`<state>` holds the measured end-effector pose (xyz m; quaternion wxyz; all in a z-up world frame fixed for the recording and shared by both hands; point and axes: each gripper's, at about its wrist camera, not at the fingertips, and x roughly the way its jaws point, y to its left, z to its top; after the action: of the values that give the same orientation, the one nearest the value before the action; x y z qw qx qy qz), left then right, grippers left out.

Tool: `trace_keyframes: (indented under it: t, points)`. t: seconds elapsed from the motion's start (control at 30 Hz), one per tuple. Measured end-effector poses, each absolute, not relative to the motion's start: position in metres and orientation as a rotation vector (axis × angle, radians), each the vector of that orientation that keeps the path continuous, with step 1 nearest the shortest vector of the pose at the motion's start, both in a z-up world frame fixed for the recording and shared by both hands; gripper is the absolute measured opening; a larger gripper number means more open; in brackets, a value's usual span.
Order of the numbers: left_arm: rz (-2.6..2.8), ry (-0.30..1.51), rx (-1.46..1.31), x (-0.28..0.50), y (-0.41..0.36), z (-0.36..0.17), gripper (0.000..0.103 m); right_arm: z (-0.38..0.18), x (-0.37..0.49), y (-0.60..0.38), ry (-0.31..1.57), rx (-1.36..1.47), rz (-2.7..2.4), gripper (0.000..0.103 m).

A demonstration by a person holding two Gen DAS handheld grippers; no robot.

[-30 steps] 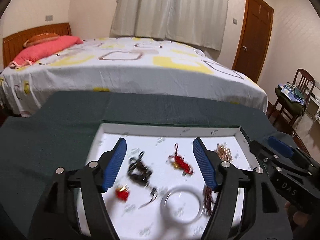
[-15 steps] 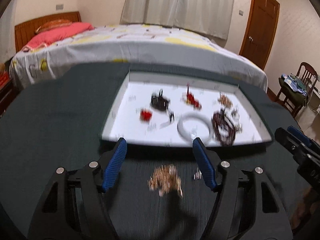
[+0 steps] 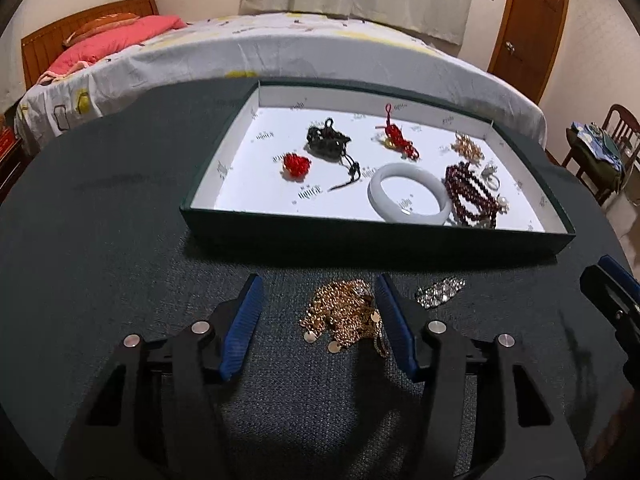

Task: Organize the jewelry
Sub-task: 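Withdraw from the box and grasp the gold chain necklace with the left tool, then grasp the silver rhinestone brooch with the right tool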

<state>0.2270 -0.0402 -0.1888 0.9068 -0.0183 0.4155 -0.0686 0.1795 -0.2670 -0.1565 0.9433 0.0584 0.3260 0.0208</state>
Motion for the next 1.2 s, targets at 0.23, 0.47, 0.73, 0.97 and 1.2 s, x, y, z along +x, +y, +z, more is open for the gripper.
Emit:
trace_keyframes:
  t: [0.23,0.47,0.73,0.97,1.2]
  points:
    - [-0.159,0.882,-0.008,0.230,-0.046,-0.192,0.044,-0.160,0.181,-0.267,0.674,0.123,0.044,0.063]
    - [-0.194,0.869,-0.026,0.227,-0.042,-0.191,0.011,-0.162,0.182,-0.264,0.682,0.120,0.049,0.063]
    - [-0.183,0.826,-0.044,0.215,-0.031,-0.183,0.008,-0.164,0.184,-0.248,0.690,0.110,0.085,0.063]
    - [-0.171,0.800,-0.071,0.210,-0.020,-0.174,0.008,-0.163,0.186,-0.234,0.692,0.104,0.115,0.063]
    - [-0.140,0.765,-0.062,0.203,-0.011,-0.162,0.007,-0.166,0.195,-0.214,0.701,0.106,0.145,0.063]
